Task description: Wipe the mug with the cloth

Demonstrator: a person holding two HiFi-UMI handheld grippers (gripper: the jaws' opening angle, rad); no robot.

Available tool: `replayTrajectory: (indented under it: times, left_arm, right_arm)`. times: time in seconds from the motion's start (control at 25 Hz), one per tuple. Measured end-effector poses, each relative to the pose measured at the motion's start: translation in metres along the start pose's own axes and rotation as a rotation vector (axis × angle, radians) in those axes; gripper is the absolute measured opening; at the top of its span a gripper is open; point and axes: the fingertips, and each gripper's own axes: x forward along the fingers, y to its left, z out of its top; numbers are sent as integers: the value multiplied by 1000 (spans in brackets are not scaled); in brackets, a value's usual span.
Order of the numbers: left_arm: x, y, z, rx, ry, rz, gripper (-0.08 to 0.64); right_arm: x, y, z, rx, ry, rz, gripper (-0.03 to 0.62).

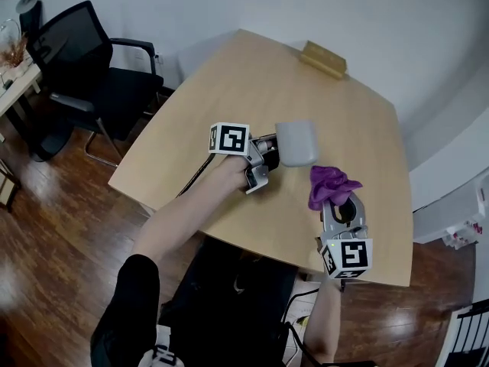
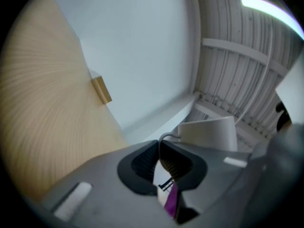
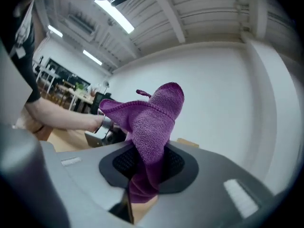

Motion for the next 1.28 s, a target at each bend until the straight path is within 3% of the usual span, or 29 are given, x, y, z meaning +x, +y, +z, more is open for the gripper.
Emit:
replayTrajectory:
  times: [0.16, 0.28, 0.32, 0.4, 0.52, 0.64, 0.84, 0.96, 1.04, 1.12, 1.2, 1.28]
  left_arm:
    - [0, -19, 2, -147, -53, -105, 41]
    - [2, -27, 1, -221, -67, -145, 41]
    - [3, -29, 0, -235, -68, -154, 41]
    - [4, -32, -3, -245, -65, -169, 41]
    - [8, -37, -6, -219, -51, -180, 41]
    - [8, -38, -6, -221, -61, -187, 40]
    - [9, -38, -7, -198, -49, -183, 40]
    - [10, -39, -6, -173, -52, -181, 40]
    - [9, -39, -5, -183, -68, -183, 40]
    - [8, -39, -2, -196, -93, -190, 40]
    - [7, -38, -2, -202, -108, -192, 40]
    - [7, -36, -3, -209, -108, -191, 40]
  right_arm:
    - [0, -1, 22, 263, -128, 42, 86]
    - [4, 5, 27, 300, -178, 31, 86]
    - [5, 9, 31, 257, -198, 21, 86]
    - [5, 27, 51, 85, -246, 16, 86]
    - [12, 61, 84, -142, -274, 51, 86]
    - [21, 64, 81, -183, -236, 48, 86]
    - [43, 21, 12, -24, -52, -35, 86]
    - [43, -11, -22, 199, 21, -74, 86]
    - [34, -18, -17, 358, -32, -56, 86]
    - [23, -16, 6, 473, -155, -11, 86]
    - [11, -5, 38, 446, -287, 26, 86]
    - [7, 21, 68, 257, -362, 53, 86]
